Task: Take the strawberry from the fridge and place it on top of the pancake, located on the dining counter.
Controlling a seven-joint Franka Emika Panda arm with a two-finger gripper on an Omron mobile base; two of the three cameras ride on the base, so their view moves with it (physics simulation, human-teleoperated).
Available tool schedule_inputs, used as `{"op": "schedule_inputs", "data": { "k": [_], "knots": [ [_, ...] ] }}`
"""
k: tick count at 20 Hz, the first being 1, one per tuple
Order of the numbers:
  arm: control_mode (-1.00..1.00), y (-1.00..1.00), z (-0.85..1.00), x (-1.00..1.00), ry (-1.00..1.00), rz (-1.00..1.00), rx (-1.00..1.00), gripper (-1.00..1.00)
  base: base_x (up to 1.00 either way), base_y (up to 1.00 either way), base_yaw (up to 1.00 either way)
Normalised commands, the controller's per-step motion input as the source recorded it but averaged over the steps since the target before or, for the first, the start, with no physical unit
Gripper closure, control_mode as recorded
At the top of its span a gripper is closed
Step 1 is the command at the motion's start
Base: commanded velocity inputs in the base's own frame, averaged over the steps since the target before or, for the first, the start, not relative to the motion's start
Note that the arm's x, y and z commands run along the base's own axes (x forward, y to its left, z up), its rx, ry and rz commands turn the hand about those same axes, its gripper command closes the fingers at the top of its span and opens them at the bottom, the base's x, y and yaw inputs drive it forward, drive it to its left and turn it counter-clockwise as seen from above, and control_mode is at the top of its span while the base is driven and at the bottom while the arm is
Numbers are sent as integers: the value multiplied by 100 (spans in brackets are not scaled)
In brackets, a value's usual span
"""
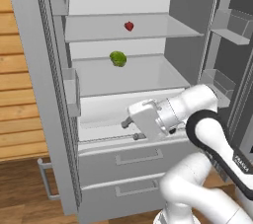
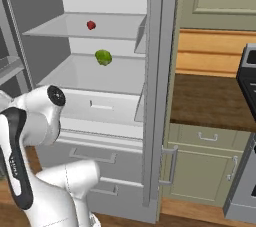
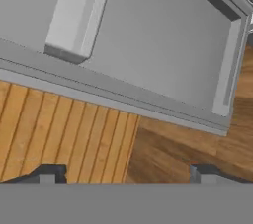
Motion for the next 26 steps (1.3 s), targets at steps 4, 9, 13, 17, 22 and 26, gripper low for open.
{"op": "schedule_inputs", "data": {
  "k": [4,9,13,17,22,26],
  "knots": [
    [-100,-64,1,-48,-17,-13,-35,-100,0,0,0],
    [-100,-46,-7,-35,-16,-27,-39,-100,0,0,0],
    [-100,-51,-4,-17,-10,-28,-37,-100,0,0,0],
    [-100,-71,0,0,-1,-19,-30,-100,0,0,0],
    [-100,-25,-8,0,5,-6,-14,-100,0,0,0],
    [-100,0,-8,6,6,0,0,-100,0,0,0]
  ]
}}
